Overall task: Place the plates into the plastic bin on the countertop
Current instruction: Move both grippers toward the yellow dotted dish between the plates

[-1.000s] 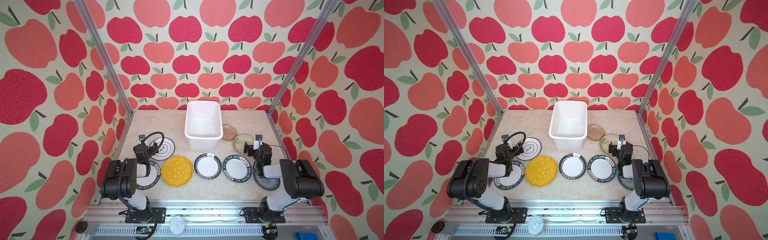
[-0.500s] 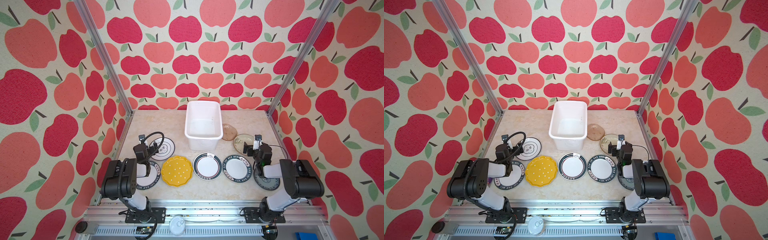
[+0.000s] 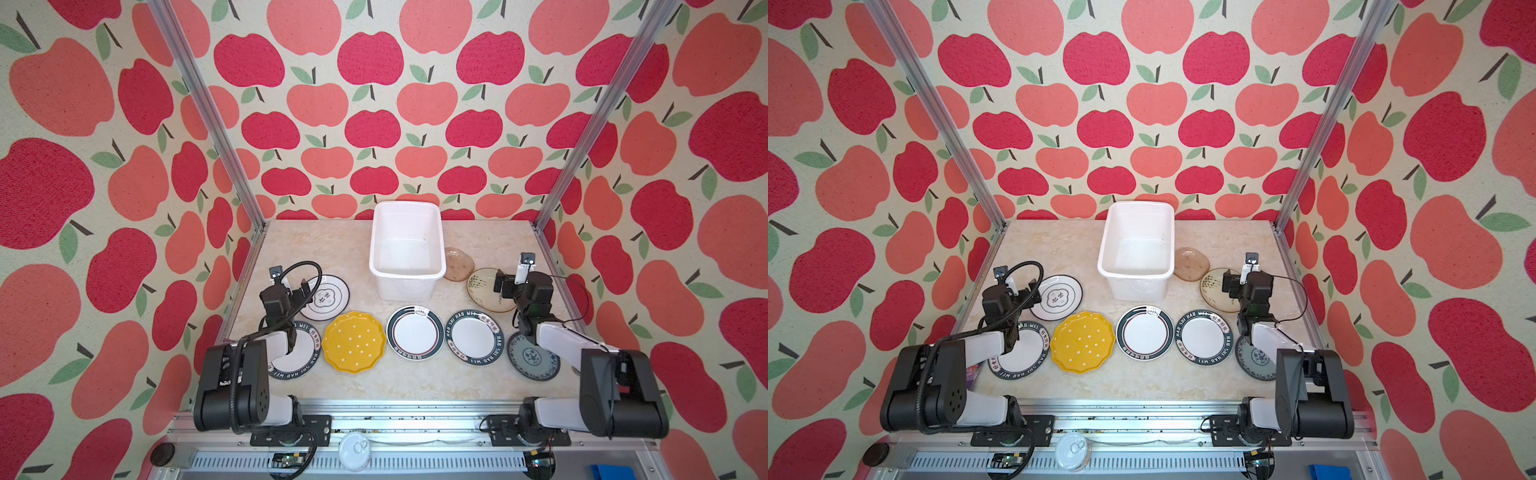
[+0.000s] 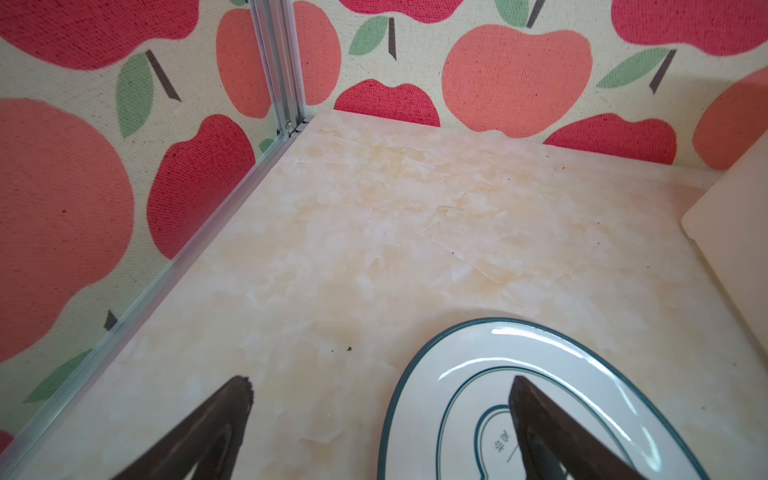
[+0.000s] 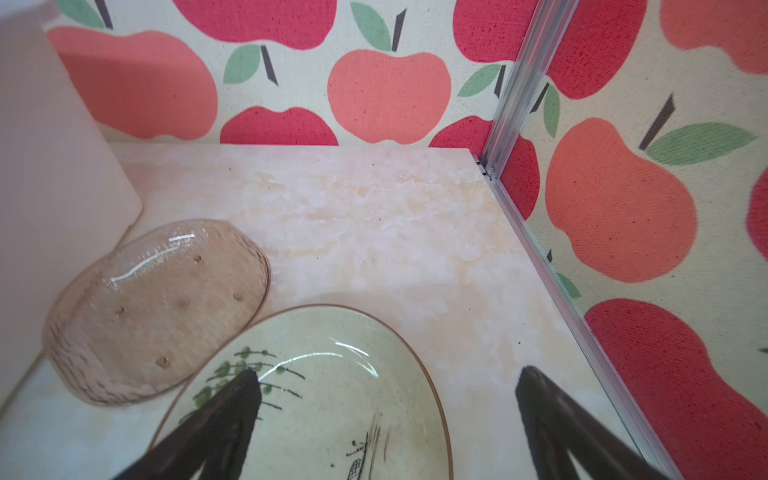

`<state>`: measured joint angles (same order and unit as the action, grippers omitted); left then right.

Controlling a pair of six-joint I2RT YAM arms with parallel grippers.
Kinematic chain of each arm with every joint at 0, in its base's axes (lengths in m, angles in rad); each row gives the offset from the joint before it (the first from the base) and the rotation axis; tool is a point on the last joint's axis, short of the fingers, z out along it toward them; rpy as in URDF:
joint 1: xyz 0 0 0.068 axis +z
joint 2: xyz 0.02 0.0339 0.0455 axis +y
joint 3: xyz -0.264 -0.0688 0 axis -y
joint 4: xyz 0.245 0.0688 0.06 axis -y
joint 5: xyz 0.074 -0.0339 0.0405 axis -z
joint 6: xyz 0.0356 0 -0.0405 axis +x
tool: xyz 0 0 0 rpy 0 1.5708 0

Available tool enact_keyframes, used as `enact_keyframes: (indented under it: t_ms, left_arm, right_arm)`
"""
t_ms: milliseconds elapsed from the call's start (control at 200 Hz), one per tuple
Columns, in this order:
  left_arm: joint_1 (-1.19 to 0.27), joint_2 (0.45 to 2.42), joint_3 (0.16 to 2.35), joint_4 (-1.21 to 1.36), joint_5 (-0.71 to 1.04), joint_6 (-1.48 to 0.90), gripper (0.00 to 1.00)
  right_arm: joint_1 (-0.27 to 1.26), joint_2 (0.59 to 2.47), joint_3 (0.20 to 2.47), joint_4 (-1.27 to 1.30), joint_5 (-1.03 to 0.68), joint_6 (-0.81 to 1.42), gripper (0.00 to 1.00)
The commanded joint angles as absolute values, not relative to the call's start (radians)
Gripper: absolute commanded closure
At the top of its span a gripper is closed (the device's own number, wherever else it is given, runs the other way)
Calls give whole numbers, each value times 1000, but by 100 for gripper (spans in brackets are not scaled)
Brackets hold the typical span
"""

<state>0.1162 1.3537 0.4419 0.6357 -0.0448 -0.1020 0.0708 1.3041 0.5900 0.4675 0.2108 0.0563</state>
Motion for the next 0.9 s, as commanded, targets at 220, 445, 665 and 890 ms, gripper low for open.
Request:
enact_keyframes:
  t_ms: [220,445,665,890]
  left_arm:
    - [377,1110,636,-80,272,-706,1]
    - [209,1207,854,-477,253,-548,5]
    - [66,1319,963,-768,341,-395,7]
    - [-50,1363,987,-887,463,-263,4]
  right_arm:
    - [27,1025,810,-139,-127,690,1]
    - [239,947,863,-452,-78,964,1]
    - [661,955,831,-491,104,1315,1]
    - [943,1165,820,-283,153,1483,1]
